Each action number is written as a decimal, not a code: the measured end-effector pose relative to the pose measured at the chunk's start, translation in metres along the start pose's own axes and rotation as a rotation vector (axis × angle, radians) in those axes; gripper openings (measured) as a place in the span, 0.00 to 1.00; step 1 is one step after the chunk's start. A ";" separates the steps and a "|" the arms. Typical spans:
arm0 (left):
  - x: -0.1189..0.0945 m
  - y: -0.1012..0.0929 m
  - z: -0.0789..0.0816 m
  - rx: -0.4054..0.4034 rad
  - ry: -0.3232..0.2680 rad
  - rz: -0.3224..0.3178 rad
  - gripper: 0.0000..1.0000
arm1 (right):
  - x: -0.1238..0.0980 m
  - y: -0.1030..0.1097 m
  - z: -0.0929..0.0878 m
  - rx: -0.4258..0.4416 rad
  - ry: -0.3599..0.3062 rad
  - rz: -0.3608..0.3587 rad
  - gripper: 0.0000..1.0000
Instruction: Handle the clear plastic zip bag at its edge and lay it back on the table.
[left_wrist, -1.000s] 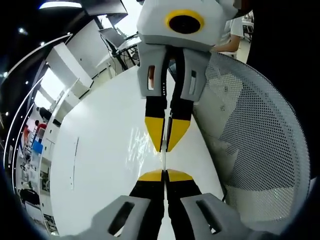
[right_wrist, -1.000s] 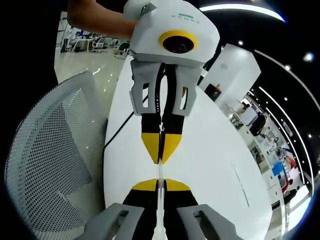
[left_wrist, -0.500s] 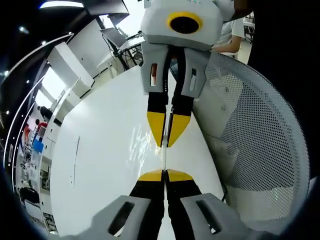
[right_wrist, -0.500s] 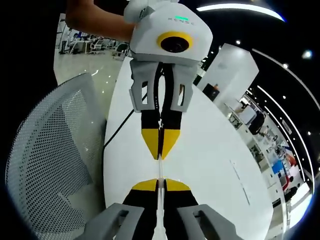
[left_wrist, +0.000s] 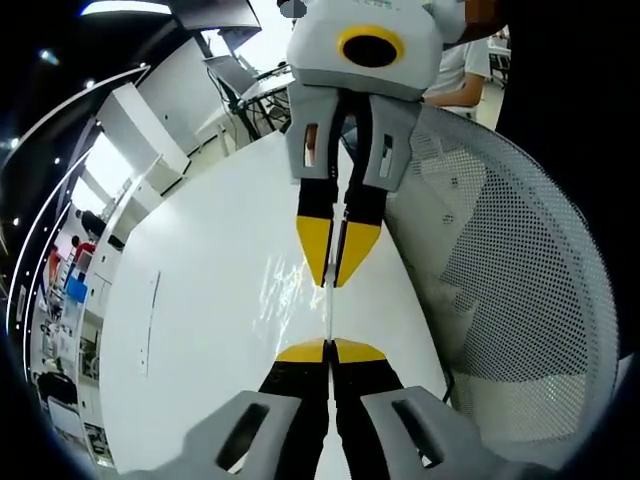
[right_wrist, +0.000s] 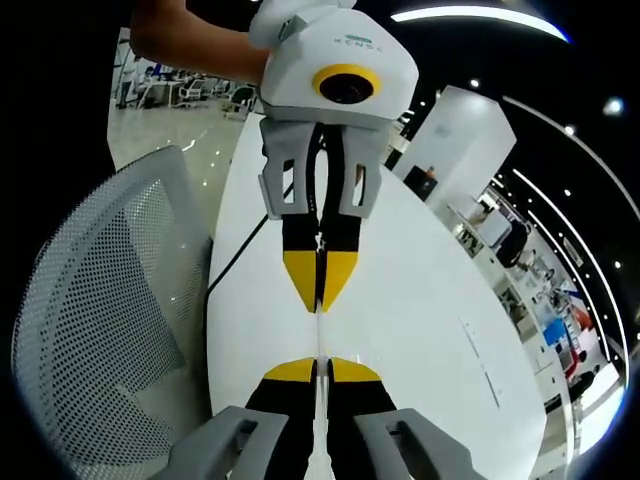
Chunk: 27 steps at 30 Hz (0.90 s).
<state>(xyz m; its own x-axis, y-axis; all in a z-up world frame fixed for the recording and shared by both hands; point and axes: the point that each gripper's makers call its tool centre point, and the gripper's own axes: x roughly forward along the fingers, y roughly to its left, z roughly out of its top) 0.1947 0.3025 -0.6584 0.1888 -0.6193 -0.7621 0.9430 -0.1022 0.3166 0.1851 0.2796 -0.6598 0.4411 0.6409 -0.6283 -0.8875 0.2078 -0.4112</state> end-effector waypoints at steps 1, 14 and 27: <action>0.000 0.000 0.000 -0.001 -0.001 0.001 0.00 | 0.000 0.000 0.000 -0.001 0.000 -0.001 0.00; -0.003 0.001 0.000 -0.020 -0.007 0.011 0.00 | -0.002 -0.002 -0.001 0.009 -0.002 -0.005 0.00; -0.006 0.002 -0.004 -0.017 0.001 0.013 0.00 | -0.005 -0.002 -0.004 0.016 0.004 -0.008 0.00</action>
<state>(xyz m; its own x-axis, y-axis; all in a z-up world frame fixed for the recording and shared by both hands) 0.1963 0.3092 -0.6550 0.2010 -0.6193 -0.7590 0.9450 -0.0814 0.3167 0.1855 0.2725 -0.6583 0.4489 0.6358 -0.6279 -0.8859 0.2248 -0.4058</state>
